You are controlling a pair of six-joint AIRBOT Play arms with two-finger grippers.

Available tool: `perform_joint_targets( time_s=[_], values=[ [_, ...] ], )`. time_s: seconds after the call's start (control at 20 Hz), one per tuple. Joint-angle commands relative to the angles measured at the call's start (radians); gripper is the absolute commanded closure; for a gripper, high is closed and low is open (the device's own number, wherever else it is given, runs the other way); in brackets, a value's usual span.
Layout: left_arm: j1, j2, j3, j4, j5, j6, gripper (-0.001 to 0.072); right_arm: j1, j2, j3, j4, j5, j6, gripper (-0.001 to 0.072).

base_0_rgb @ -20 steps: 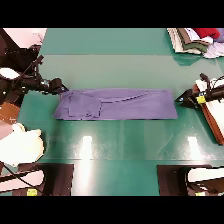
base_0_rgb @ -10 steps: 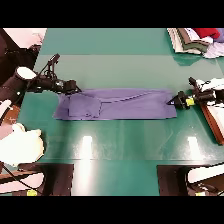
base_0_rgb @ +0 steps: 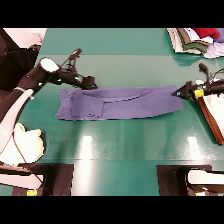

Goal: Fold the shirts.

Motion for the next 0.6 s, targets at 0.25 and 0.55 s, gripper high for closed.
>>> perform_joint_targets(
  time_s=[0.25, 0.55],
  values=[
    [-0.244, -0.24, 0.174, -0.003, 0.002, -0.056, 0.0684, 0.236, 0.105, 0.359, 0.002, 0.041, 0.234, 0.0695],
    [-0.349, -0.303, 0.174, -0.004, 0.033, -0.056, 0.0683, 0.399, 0.018, 0.594, 0.001, 0.037, 0.275, 0.0695]
  ],
)
